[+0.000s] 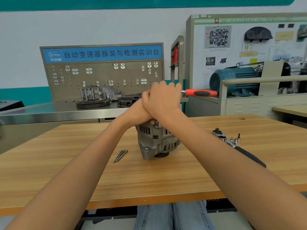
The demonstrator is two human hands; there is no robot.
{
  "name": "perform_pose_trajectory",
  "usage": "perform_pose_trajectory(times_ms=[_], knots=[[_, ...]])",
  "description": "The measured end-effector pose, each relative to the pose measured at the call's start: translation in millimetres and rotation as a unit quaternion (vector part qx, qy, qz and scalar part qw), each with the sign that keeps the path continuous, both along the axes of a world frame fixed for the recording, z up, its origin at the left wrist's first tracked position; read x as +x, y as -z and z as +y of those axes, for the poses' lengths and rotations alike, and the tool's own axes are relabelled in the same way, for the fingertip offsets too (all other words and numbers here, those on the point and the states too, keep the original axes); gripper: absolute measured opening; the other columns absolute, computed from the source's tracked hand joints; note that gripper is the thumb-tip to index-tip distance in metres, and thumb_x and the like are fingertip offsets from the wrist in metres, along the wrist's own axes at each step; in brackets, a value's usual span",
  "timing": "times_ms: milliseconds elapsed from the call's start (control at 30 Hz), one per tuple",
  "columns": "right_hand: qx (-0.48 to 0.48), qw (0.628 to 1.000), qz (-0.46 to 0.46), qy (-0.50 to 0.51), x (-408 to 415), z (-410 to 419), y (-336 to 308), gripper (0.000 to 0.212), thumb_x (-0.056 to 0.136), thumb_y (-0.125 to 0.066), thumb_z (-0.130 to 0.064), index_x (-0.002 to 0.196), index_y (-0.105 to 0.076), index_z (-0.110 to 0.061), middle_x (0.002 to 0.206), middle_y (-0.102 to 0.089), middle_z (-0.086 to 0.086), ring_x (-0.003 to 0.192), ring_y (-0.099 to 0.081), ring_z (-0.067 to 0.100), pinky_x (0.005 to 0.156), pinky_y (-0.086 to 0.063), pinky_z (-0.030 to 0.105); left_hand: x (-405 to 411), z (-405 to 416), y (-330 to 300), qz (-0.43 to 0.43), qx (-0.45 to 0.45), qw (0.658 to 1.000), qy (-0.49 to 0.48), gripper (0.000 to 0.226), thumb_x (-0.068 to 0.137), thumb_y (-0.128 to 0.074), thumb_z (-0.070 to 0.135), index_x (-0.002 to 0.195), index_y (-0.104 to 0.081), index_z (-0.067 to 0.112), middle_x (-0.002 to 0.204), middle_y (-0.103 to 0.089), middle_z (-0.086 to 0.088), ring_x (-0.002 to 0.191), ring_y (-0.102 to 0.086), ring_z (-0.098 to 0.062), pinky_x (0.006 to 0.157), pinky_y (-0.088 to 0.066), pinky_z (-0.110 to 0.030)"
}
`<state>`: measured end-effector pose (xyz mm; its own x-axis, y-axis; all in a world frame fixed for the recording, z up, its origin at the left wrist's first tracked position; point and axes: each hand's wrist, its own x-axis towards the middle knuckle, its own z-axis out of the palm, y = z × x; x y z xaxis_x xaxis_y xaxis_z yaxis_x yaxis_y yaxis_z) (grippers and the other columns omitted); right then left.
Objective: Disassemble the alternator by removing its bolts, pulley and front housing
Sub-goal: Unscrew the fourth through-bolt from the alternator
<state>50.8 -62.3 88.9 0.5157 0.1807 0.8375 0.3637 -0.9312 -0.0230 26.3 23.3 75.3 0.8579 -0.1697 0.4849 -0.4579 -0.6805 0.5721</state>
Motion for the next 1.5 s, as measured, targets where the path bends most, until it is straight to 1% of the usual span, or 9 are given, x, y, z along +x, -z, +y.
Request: perform_pose_trajectory(times_ms=[233, 467, 567, 667, 800, 867, 967, 1200, 1500], knots=[[0.112, 0.939, 0.042, -0.321, 5.5, -0.7, -0.6, 0.035, 0.088, -0.047, -0.017, 0.055, -0.038, -0.012, 0.054, -0.038, 0.002, 0.06, -0.039, 0.019, 0.068, -0.033, 0.033, -2.2, 8.1, 1.8, 0.017, -0.019, 0.999, 0.047, 0.02, 0.085, -0.057, -0.001, 0.081, -0.059, 0.019, 0.057, -0.061, 0.008, 0.054, -0.057, -0.003, 0.053, -0.045, -0.016], [0.405, 0.632, 0.28, -0.598, 12.5, -10.0, -6.3, 0.05, 0.091, -0.036, -0.011, 0.04, -0.038, -0.011, 0.05, -0.044, 0.009, 0.053, -0.048, 0.011, 0.081, -0.042, 0.033, 3.3, 13.2, 1.4, 0.071, -0.017, 0.996, 0.046, 0.006, 0.087, -0.066, 0.016, 0.088, -0.071, 0.013, 0.053, -0.065, 0.015, 0.05, -0.057, 0.003, 0.054, -0.041, -0.004], [0.441, 0.562, 0.299, -0.632, 13.6, -9.0, -8.9, 0.058, 0.092, -0.032, -0.012, 0.034, -0.038, -0.015, 0.042, -0.045, 0.002, 0.051, -0.048, 0.013, 0.082, -0.045, 0.031, 5.4, 14.4, 2.0, 0.066, -0.029, 0.997, 0.04, 0.01, 0.086, -0.067, 0.016, 0.09, -0.072, 0.008, 0.054, -0.066, 0.012, 0.049, -0.057, 0.003, 0.053, -0.04, -0.005], [0.446, 0.605, 0.287, -0.594, 11.2, -7.4, -7.8, 0.057, 0.093, -0.034, -0.012, 0.037, -0.042, -0.013, 0.044, -0.045, 0.001, 0.054, -0.047, 0.014, 0.073, -0.044, 0.027, 4.7, 13.2, 2.9, 0.061, -0.026, 0.997, 0.04, 0.006, 0.086, -0.067, 0.014, 0.081, -0.071, 0.016, 0.05, -0.064, 0.014, 0.046, -0.056, 0.004, 0.051, -0.039, -0.004], [0.185, 0.923, 0.058, -0.333, 3.4, 0.5, 4.3, 0.034, 0.091, -0.043, -0.02, 0.059, -0.044, -0.01, 0.059, -0.042, 0.002, 0.063, -0.04, 0.016, 0.067, -0.033, 0.033, 5.0, 14.2, 2.9, 0.01, -0.018, 1.0, 0.024, 0.019, 0.082, -0.064, -0.001, 0.08, -0.064, 0.018, 0.07, -0.069, -0.003, 0.063, -0.064, -0.011, 0.064, -0.051, -0.021], [0.034, 0.994, -0.047, -0.097, 0.8, 4.9, 9.7, 0.023, 0.089, -0.039, -0.034, 0.076, -0.042, -0.015, 0.075, -0.039, 0.003, 0.072, -0.036, 0.02, 0.071, -0.027, 0.035, 6.2, 13.8, 1.7, -0.024, -0.002, 1.0, 0.016, 0.027, 0.082, -0.06, -0.005, 0.085, -0.057, 0.021, 0.084, -0.065, -0.007, 0.07, -0.061, -0.012, 0.063, -0.052, -0.025], [-0.004, 0.999, -0.043, -0.015, -0.9, 1.5, 2.3, 0.031, 0.091, -0.035, -0.038, 0.076, -0.042, -0.012, 0.076, -0.04, 0.006, 0.068, -0.038, 0.021, 0.065, -0.024, 0.033, 8.8, 11.0, 2.2, -0.021, -0.006, 1.0, 0.015, 0.021, 0.082, -0.058, 0.0, 0.086, -0.054, 0.02, 0.066, -0.065, 0.007, 0.054, -0.059, -0.004, 0.05, -0.047, -0.017], [0.006, 0.987, -0.054, -0.152, 2.4, -14.0, -4.4, 0.023, 0.092, -0.04, -0.028, 0.1, -0.049, -0.008, 0.085, -0.039, 0.004, 0.064, -0.045, 0.022, 0.056, -0.033, 0.031, 12.8, 12.2, 6.3, 0.006, -0.024, 1.0, -0.005, 0.015, 0.08, -0.068, 0.01, 0.087, -0.061, 0.021, 0.057, -0.066, 0.009, 0.049, -0.062, -0.005, 0.049, -0.046, -0.014], [0.059, 0.964, -0.025, -0.259, 9.9, -5.9, -1.6, 0.035, 0.09, -0.045, -0.02, 0.057, -0.033, -0.015, 0.057, -0.035, -0.003, 0.067, -0.035, 0.019, 0.072, -0.029, 0.033, 9.8, 10.4, 6.5, -0.007, -0.044, 0.999, 0.013, 0.019, 0.08, -0.064, 0.005, 0.086, -0.06, 0.022, 0.061, -0.065, 0.008, 0.052, -0.062, -0.01, 0.052, -0.048, -0.02]])
